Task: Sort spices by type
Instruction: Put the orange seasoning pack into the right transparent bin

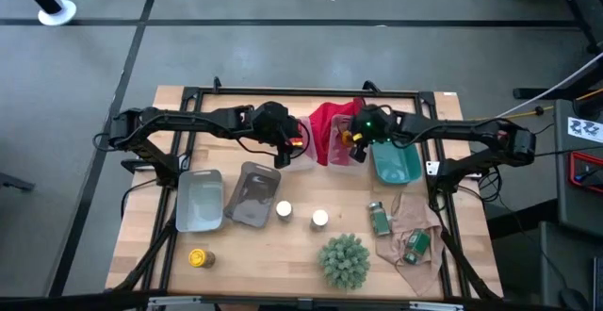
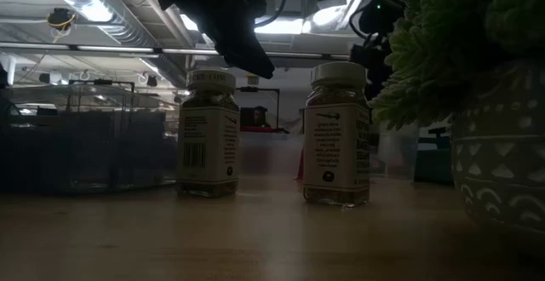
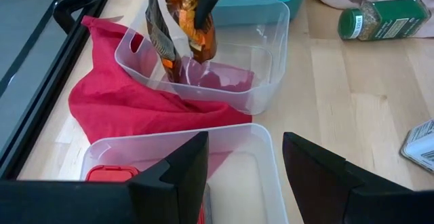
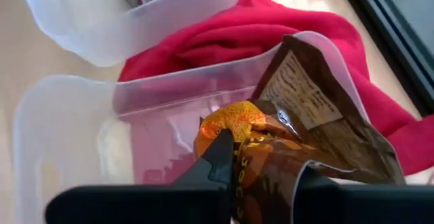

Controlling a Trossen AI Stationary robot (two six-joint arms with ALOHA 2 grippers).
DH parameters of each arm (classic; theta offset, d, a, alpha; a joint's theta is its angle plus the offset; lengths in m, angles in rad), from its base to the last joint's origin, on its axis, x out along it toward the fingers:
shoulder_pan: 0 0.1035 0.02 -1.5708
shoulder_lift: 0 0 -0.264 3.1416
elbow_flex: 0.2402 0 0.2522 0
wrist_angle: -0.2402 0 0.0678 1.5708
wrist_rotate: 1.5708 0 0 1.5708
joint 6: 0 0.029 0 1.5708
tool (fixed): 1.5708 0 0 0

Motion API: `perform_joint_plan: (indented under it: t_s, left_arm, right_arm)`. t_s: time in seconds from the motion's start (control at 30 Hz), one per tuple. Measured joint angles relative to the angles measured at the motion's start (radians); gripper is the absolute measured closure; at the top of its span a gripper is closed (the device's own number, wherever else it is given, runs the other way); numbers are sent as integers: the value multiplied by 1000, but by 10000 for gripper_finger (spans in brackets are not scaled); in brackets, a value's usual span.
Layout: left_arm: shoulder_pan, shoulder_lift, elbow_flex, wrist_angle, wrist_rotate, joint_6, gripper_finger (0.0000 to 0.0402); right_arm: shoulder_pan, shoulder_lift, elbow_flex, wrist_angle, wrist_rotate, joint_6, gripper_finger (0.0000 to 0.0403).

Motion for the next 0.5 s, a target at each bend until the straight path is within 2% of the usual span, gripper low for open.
perform_joint_plan:
  t_s: [0.5]
  left_arm:
    - [-1,0,0,1,0,12,224]
  right_arm:
    - [-1,42,-84,112,36,-77,371]
